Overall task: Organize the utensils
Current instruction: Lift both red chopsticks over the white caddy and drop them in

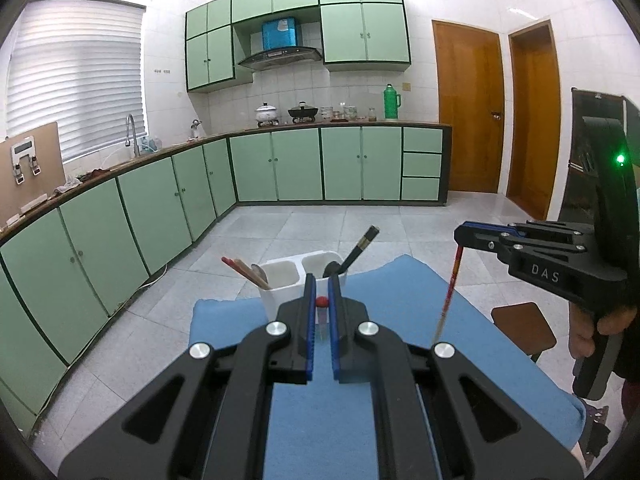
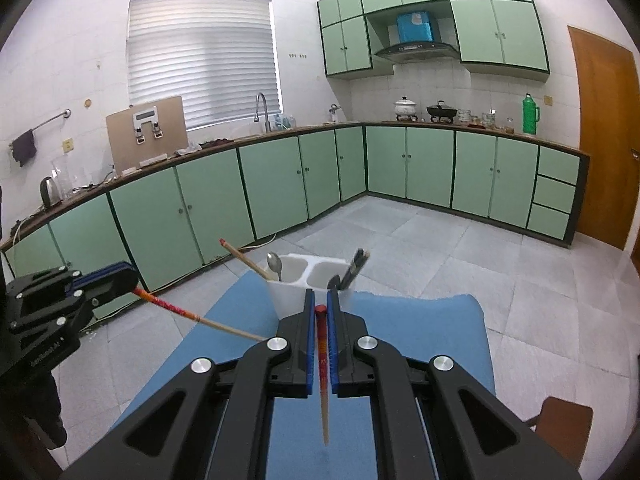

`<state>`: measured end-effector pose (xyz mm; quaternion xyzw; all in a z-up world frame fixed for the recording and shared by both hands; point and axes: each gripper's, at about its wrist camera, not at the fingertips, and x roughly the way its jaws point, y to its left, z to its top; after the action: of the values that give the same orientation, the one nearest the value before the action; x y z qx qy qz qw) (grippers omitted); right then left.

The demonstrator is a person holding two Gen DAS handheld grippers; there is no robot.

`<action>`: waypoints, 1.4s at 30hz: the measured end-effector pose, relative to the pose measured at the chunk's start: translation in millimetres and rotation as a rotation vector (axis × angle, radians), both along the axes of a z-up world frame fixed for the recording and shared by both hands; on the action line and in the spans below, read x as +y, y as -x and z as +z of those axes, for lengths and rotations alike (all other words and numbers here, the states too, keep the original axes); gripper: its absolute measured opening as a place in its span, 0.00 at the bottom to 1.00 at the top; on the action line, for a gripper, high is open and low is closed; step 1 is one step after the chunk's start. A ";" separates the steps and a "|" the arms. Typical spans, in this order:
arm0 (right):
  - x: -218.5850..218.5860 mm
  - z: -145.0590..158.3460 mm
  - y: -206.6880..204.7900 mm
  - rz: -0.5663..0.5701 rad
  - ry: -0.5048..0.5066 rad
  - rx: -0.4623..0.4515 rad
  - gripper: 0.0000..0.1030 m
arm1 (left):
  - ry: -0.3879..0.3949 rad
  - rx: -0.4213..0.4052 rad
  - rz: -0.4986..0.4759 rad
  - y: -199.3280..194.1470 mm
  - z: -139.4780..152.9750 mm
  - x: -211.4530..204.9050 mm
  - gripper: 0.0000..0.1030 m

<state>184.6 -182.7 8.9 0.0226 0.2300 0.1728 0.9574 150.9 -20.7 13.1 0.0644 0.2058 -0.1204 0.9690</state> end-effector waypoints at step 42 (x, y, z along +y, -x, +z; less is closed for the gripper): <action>51.4 25.7 -195.8 -0.002 -0.007 -0.046 0.13 | 0.047 0.050 0.033 -198.2 2.4 22.0 0.09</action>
<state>380.5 -131.3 34.6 0.0221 0.2075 0.1733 0.9625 349.1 1.4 15.5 0.0350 0.2283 -0.1106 0.9666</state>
